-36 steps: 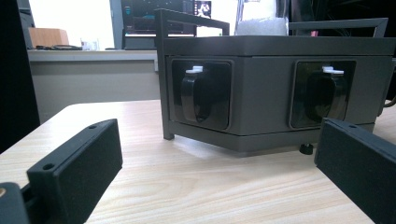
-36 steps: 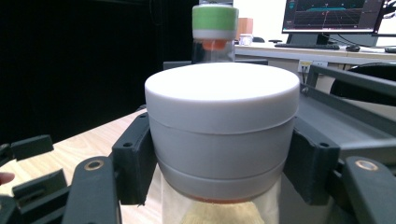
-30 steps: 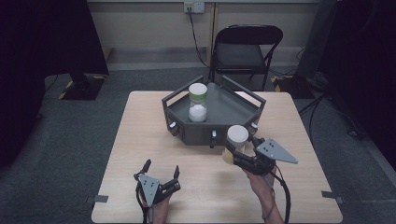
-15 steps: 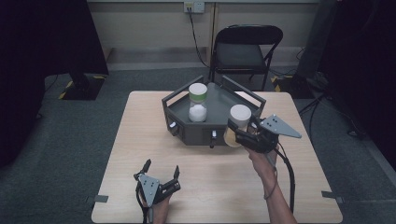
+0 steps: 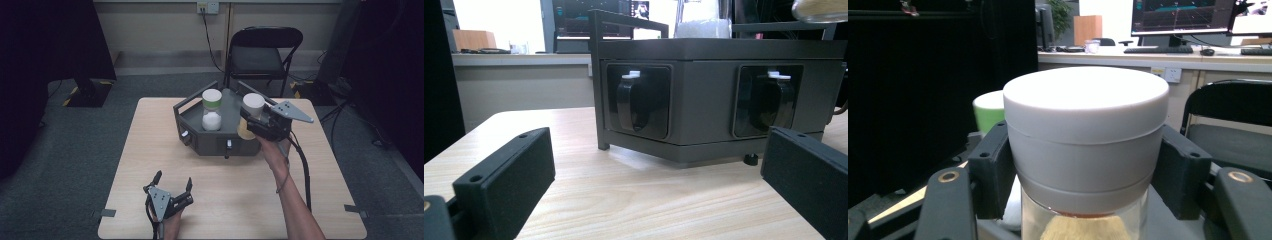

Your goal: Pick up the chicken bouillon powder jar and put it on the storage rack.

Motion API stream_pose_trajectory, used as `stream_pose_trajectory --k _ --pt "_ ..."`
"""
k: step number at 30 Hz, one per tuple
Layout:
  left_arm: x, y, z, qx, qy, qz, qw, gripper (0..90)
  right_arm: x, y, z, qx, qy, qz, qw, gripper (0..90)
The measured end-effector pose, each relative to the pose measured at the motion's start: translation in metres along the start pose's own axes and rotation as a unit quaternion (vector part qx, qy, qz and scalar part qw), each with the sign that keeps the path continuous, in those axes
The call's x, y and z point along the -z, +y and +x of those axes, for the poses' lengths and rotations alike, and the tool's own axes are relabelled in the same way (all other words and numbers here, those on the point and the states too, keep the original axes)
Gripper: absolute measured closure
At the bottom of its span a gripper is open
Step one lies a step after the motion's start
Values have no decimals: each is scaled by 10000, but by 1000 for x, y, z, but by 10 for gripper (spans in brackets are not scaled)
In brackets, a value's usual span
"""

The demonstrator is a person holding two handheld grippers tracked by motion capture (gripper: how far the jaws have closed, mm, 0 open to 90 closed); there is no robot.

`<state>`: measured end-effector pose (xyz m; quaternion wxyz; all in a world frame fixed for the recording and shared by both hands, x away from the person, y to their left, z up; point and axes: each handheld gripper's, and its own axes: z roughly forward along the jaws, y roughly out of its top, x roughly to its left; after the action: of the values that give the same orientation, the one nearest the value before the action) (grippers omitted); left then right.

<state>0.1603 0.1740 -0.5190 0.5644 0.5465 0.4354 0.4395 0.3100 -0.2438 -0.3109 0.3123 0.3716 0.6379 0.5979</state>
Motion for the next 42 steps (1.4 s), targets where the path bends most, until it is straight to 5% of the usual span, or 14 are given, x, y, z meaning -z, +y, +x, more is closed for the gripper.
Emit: stream_pose_trajectory --k 19,42 --pt "0 0 0 -2 -10 6 10000 3 -63 0 14 -75 -751 388 9964 335" --pt "0 0 0 -5 -16 7 10000 3 -74 -11 24 33 -852 438 9954 335"
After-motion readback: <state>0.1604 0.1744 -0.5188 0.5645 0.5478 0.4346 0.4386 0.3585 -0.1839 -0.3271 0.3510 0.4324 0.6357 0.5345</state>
